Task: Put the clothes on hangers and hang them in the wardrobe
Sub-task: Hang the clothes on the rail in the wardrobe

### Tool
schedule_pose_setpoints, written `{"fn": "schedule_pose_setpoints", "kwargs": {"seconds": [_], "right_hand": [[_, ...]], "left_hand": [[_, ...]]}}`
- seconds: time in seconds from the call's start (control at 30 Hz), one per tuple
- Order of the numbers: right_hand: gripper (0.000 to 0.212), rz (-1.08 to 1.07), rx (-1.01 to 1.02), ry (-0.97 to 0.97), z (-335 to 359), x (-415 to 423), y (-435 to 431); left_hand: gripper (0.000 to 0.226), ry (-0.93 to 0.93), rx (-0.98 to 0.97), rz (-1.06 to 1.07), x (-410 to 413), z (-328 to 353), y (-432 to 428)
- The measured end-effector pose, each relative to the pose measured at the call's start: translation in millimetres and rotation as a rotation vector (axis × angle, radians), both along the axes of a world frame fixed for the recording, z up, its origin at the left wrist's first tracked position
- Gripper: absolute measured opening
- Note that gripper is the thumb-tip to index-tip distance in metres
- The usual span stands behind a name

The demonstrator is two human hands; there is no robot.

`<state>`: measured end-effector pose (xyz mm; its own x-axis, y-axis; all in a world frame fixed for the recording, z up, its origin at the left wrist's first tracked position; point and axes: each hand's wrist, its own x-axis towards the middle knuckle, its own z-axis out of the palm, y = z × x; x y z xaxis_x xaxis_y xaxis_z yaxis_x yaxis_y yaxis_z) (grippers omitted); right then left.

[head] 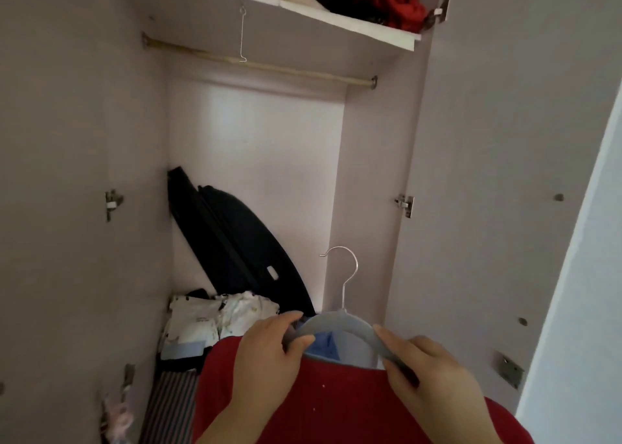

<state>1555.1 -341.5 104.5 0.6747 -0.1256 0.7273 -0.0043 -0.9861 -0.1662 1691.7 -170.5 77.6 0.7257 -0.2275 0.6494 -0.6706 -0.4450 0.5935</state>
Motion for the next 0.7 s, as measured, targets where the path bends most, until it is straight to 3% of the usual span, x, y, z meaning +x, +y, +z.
{"fn": "schedule_pose_setpoints", "kwargs": {"seconds": [0.43,0.7], "right_hand": [[0.047,-0.101,0.01,-0.061,76,259,-91],[0.045,-0.128,-0.09,-0.099,157,384,-146]], "left_hand": [[0.042,-0.122,0.016,-0.102,278,84,-102],[0.042,-0.276,0.073,-0.103,386,155,-143]]}}
